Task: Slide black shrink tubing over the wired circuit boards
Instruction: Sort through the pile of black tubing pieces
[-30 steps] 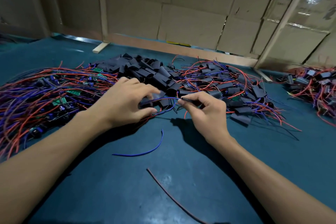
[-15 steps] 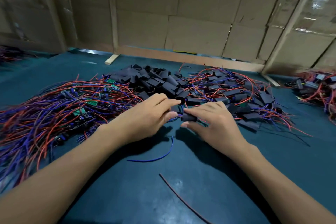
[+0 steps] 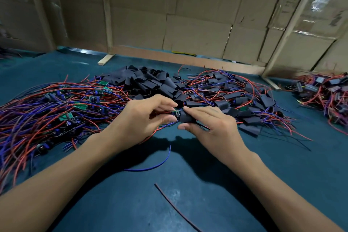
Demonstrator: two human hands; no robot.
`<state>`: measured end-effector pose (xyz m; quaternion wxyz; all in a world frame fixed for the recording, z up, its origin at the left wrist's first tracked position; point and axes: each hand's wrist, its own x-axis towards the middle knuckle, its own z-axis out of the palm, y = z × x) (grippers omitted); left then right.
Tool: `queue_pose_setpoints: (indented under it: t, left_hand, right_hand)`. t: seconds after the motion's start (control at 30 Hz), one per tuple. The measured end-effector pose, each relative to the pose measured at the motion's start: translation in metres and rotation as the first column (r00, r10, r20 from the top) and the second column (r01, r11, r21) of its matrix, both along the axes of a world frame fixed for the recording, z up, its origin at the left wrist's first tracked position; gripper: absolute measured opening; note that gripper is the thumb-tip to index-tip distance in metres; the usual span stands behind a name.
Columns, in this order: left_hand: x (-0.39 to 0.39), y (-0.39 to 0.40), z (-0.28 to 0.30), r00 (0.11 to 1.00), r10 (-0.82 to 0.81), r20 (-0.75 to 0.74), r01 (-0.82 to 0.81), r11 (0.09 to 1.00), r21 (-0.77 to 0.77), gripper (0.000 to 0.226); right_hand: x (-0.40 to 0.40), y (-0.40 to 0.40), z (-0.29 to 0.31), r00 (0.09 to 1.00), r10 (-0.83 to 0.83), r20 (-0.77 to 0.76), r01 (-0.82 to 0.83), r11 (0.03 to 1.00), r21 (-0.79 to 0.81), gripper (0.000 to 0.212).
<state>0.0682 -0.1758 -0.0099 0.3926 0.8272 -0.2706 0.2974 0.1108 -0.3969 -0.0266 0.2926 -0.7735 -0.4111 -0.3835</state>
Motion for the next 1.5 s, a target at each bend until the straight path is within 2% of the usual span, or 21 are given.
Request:
queue_pose_setpoints:
  t: [0.07, 0.17, 0.33, 0.57, 0.73, 0.83, 0.93, 1.03, 1.3, 1.5]
  left_hand:
    - [-0.002, -0.003, 0.002, 0.998, -0.015, -0.066, 0.009, 0.996, -0.089, 0.019]
    - [-0.005, -0.006, 0.006, 0.967, -0.105, -0.234, 0.039, 0.962, -0.269, 0.015]
    - [-0.004, -0.006, 0.01, 0.928, -0.171, -0.332, 0.039, 0.929, -0.368, 0.017]
    - [-0.005, -0.006, 0.012, 0.912, -0.196, -0.36, 0.059, 0.932, -0.358, 0.017]
    - [-0.008, -0.008, 0.011, 0.911, -0.218, -0.349, 0.079, 0.925, -0.373, 0.02]
    - [-0.01, -0.01, 0.011, 0.922, -0.205, -0.328, 0.07, 0.923, -0.379, 0.019]
    - [-0.009, -0.009, 0.012, 0.934, -0.171, -0.314, 0.047, 0.929, -0.366, 0.018]
    - [-0.008, -0.009, 0.01, 0.926, -0.175, -0.334, 0.045, 0.931, -0.363, 0.017]
    - [-0.005, -0.012, 0.006, 0.921, -0.21, -0.328, 0.07, 0.917, -0.392, 0.023]
    - [-0.005, -0.011, 0.002, 0.927, -0.223, -0.302, 0.116, 0.935, -0.334, 0.013]
  right_hand:
    - [0.0, 0.0, 0.001, 1.0, 0.009, 0.005, -0.009, 1.0, -0.003, 0.041]
    - [-0.001, -0.002, 0.002, 1.0, 0.009, -0.001, -0.009, 1.0, -0.007, 0.042]
    - [-0.004, 0.001, 0.003, 1.0, 0.015, -0.012, -0.014, 0.999, 0.034, 0.045]
    - [-0.006, 0.003, 0.004, 0.999, -0.002, 0.038, 0.003, 1.0, -0.022, 0.041]
    - [-0.008, 0.0, 0.005, 1.0, -0.019, -0.016, 0.019, 1.0, -0.006, 0.042]
    - [-0.007, -0.003, 0.007, 0.996, 0.043, -0.083, -0.041, 0.999, 0.028, 0.045]
    - [-0.003, -0.008, 0.012, 0.991, 0.08, -0.108, -0.076, 0.996, 0.039, 0.04]
    - [-0.003, -0.01, 0.012, 0.988, 0.085, -0.13, -0.086, 0.996, 0.004, 0.048]
    - [-0.006, -0.007, 0.014, 0.982, 0.104, -0.156, -0.097, 0.994, 0.046, 0.042]
    - [-0.006, -0.004, 0.012, 0.984, 0.126, -0.125, -0.122, 0.992, 0.037, 0.045]
